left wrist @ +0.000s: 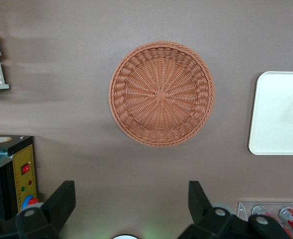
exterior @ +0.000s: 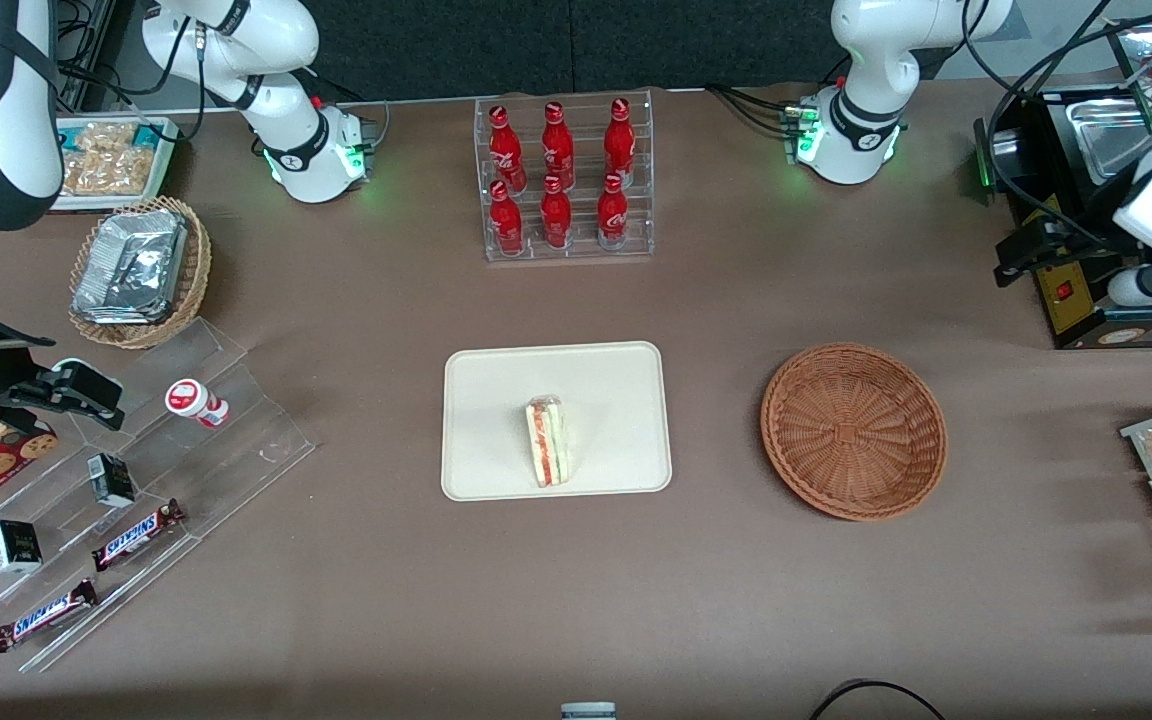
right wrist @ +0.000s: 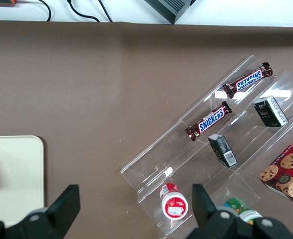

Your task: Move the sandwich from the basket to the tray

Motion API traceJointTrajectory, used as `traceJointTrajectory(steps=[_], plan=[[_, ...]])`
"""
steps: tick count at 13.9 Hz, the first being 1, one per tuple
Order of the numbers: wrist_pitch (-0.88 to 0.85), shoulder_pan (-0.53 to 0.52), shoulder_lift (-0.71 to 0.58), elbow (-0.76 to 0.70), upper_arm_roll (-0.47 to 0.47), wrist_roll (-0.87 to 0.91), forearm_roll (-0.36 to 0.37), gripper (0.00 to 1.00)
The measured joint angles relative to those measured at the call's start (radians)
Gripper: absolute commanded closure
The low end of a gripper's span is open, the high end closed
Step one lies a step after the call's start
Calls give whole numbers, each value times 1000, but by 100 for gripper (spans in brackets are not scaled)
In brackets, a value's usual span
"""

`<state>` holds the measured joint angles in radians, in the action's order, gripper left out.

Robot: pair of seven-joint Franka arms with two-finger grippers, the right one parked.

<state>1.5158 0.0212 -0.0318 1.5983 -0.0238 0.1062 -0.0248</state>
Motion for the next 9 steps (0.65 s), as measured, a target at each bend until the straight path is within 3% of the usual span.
traceJointTrajectory(steps=[9], plan=[[0, 33, 6, -1, 31, -1, 0, 0]])
